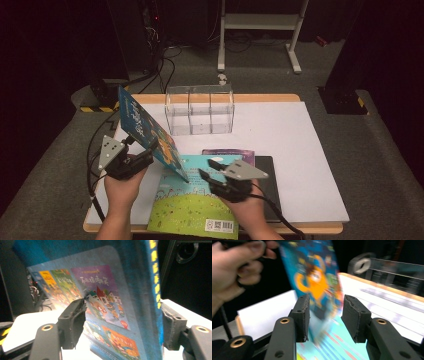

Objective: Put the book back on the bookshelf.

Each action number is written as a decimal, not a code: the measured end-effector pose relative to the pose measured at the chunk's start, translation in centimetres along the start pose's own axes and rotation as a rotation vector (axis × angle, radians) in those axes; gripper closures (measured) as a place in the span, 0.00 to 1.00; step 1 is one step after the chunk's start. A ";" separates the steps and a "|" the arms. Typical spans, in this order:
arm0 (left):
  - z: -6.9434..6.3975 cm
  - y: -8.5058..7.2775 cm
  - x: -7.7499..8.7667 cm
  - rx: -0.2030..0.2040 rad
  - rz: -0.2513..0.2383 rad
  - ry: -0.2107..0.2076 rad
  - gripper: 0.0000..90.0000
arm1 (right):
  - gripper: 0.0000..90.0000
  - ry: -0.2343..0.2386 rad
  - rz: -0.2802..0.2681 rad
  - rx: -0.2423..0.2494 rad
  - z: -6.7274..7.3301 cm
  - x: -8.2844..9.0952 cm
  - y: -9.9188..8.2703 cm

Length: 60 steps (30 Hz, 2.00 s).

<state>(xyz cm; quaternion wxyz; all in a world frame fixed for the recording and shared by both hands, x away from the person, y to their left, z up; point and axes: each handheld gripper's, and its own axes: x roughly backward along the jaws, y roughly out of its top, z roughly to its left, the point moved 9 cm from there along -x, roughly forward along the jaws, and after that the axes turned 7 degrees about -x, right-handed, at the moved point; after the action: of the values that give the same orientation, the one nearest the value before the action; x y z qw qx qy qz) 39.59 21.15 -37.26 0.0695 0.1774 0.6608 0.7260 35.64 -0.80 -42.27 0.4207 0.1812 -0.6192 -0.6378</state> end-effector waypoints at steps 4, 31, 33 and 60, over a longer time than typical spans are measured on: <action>0.7 0.3 0.0 -0.018 0.019 0.033 0.44 | 0.63 -0.069 -0.026 -0.069 -3.6 3.4 -1.5; 3.1 -1.9 3.4 -0.100 -0.042 0.005 0.88 | 0.64 -0.159 0.022 -0.159 -8.7 4.9 -5.7; 2.8 -1.9 3.3 -0.120 -0.051 -0.007 0.88 | 0.64 -0.169 0.028 -0.166 -9.0 5.0 -6.0; 3.3 -3.8 1.9 -0.097 -0.016 -0.059 0.76 | 0.60 -0.280 0.063 -0.174 -13.2 8.0 -8.8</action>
<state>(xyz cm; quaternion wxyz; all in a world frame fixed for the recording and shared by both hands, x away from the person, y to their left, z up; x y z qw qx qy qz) 38.53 25.34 -40.52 0.1032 0.1900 0.6238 0.7511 38.17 -16.37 -50.46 0.3641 0.0338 -0.6197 -0.6944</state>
